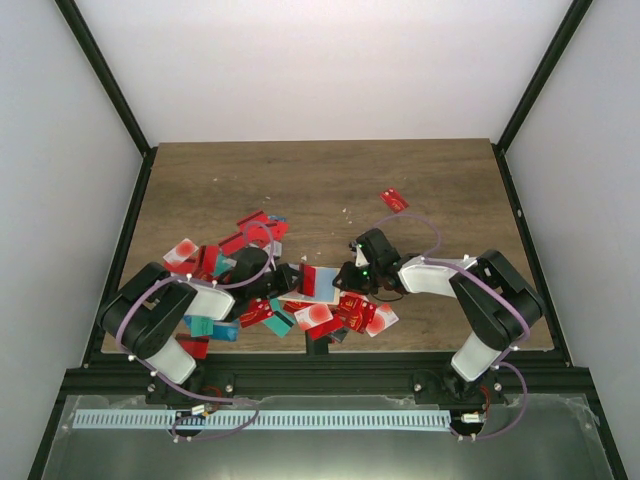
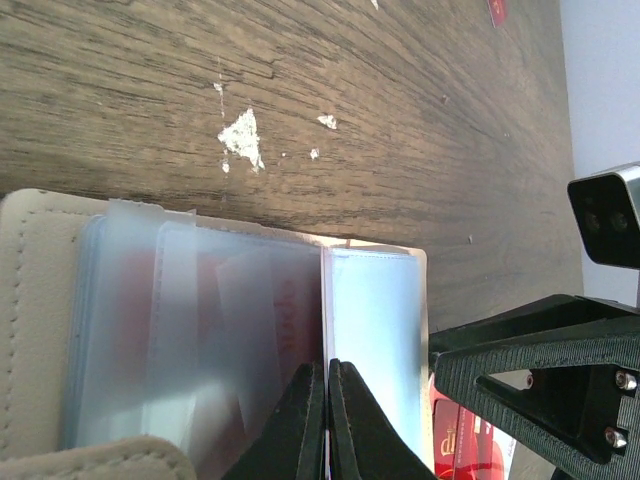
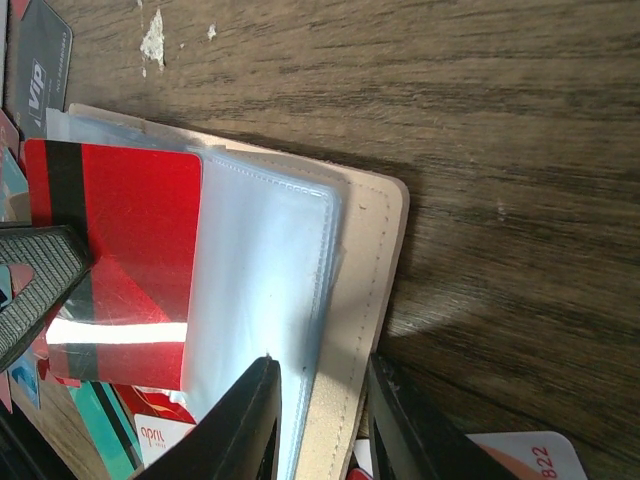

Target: Put the credit cards into the card holder

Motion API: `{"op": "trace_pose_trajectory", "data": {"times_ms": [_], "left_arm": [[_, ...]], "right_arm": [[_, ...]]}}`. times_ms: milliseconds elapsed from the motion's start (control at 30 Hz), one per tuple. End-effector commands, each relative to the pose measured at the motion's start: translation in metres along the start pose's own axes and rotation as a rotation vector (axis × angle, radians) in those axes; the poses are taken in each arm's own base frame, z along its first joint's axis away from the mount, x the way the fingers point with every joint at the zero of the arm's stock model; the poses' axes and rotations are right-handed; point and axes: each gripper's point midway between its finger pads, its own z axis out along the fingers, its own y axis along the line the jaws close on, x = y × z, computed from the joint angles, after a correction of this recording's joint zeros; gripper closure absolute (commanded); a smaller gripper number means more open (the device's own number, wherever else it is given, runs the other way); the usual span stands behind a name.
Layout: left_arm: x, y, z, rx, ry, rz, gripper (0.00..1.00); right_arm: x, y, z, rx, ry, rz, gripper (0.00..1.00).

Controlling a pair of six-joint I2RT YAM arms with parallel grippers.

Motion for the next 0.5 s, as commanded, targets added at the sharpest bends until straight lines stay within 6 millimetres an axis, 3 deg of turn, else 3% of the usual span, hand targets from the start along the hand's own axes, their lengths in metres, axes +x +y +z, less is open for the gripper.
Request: {"op": "trace_pose_trajectory", "data": {"times_ms": [0,467], "left_arm": [[0.009,0.003,-0.002,-0.002,0.023,-0.027,0.96],[0.02,0.001,0.006,0.024,0.102,-0.046,0.96]], "right_arm": [[0.014,-0.019,0.004,0.056,0.04,0.035,0.73],[0.013,-0.018,0.004,0.052,0.042,0.035,0.73]]}}
